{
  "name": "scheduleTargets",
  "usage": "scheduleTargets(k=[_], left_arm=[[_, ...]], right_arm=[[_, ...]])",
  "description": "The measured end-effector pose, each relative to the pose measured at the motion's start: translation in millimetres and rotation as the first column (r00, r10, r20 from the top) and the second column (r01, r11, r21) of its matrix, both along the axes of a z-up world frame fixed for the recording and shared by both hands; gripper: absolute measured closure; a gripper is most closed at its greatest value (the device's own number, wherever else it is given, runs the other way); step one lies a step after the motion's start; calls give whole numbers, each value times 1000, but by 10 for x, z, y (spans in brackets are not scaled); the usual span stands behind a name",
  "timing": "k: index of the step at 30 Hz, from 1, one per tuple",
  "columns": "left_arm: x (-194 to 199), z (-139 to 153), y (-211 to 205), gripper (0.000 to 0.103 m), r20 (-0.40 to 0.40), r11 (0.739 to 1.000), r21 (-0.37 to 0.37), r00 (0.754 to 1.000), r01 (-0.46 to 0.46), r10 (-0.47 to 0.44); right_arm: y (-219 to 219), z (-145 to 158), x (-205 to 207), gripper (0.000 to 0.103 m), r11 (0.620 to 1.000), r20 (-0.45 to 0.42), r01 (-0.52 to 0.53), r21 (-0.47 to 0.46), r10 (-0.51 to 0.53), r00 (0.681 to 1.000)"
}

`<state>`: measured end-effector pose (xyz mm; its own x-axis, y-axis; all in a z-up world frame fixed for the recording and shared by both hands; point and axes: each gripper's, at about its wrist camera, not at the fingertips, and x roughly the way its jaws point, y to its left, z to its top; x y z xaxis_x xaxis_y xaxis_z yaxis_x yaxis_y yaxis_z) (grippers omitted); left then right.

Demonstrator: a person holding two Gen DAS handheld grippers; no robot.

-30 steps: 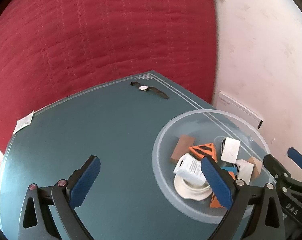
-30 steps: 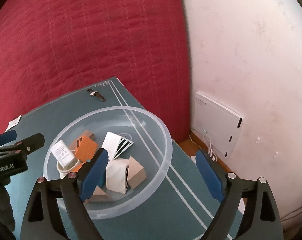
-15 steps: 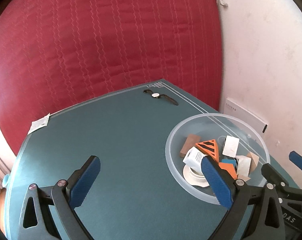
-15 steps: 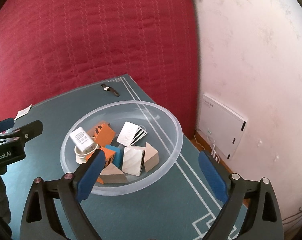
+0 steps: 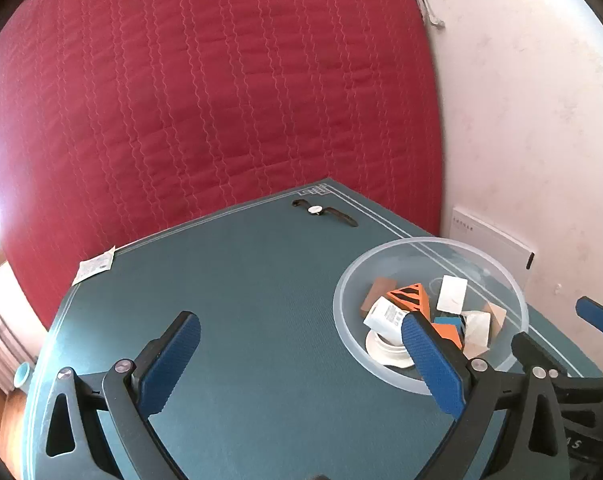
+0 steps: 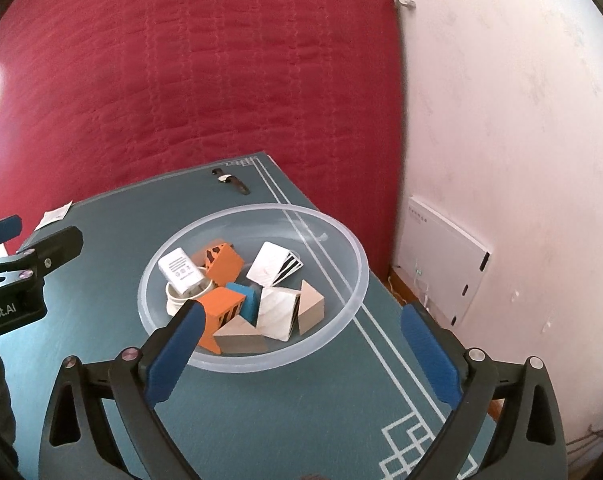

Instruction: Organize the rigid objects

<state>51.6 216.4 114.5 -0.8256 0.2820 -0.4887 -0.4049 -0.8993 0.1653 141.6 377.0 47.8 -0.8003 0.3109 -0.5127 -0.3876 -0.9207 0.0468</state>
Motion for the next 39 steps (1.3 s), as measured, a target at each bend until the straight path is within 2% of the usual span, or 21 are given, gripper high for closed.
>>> scheduleTargets(k=[14, 39], left_arm=[[141, -36, 8, 1, 30, 1000, -28, 1000, -4, 5], [221, -24, 87, 1, 21, 999, -48, 1000, 7, -6]], right_arm=[[-175, 12, 25, 4, 996, 25, -19, 83, 17, 1000], [-102, -4, 19, 4, 994, 39, -9, 105, 5, 999]])
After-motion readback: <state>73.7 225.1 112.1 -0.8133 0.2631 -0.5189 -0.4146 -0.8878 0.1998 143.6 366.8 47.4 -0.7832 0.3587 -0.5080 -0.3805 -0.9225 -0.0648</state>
